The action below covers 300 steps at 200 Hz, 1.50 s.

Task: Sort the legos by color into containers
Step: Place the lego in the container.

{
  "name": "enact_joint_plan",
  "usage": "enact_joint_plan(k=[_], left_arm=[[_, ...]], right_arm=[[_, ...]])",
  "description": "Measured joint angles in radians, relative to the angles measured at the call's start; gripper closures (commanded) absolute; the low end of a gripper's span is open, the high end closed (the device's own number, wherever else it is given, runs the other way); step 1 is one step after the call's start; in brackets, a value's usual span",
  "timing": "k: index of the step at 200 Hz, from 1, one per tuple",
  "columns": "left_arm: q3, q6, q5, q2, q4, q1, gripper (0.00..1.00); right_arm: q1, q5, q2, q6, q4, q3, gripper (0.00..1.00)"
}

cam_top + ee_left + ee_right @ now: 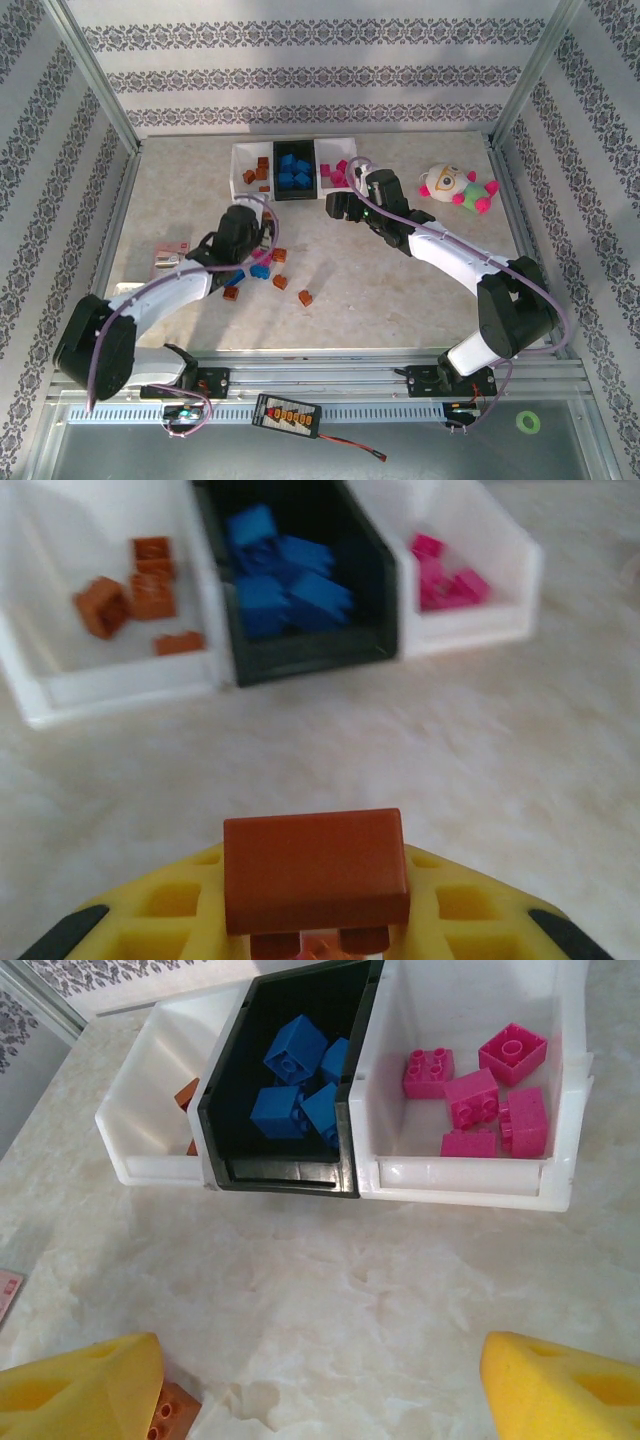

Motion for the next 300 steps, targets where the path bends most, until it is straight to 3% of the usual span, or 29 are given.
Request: enact_joint_plan(k=[55, 116, 133, 142, 156, 196, 216, 300], left_arm=[[0.383, -0.008, -0.01, 0.344, -0.099, 0.184, 0.84], [0.896, 0.0, 0.053, 0.726, -0.348, 0.271, 0.83], [0.995, 0.008, 0.068, 0.805, -0.407, 0.28, 0.76], [1.034, 0.015, 0.076, 0.839, -0.426, 0.282, 0.62], [1.064, 0.029, 0.088, 0.868, -0.443, 0.285, 0.5], [1.058, 0.044, 0.105, 0.859, -0.462, 0.285, 0.23], [0.989, 0.049, 0.101, 0.791, -0.458, 0.285, 0.0], [0.511, 0.045, 0.013, 0.267, -0.372, 0.285, 0.01]], right_arm=[[0.043, -0.027, 0.0, -0.021, -0.026, 0.0, 0.17], [0.094, -0.045, -0.01, -0.093, -0.1, 0.002, 0.17], [0.117, -0.045, -0.019, -0.129, -0.136, 0.007, 0.17], [0.129, -0.045, -0.024, -0.148, -0.153, 0.011, 0.17], [0.148, -0.045, -0.032, -0.179, -0.181, 0.02, 0.17], [0.214, -0.045, -0.037, -0.27, -0.267, 0.048, 0.17], [0.261, -0.04, -0.036, -0.315, -0.33, 0.06, 0.15], [0.459, 0.041, 0.155, -0.463, -0.489, 0.134, 0.14]])
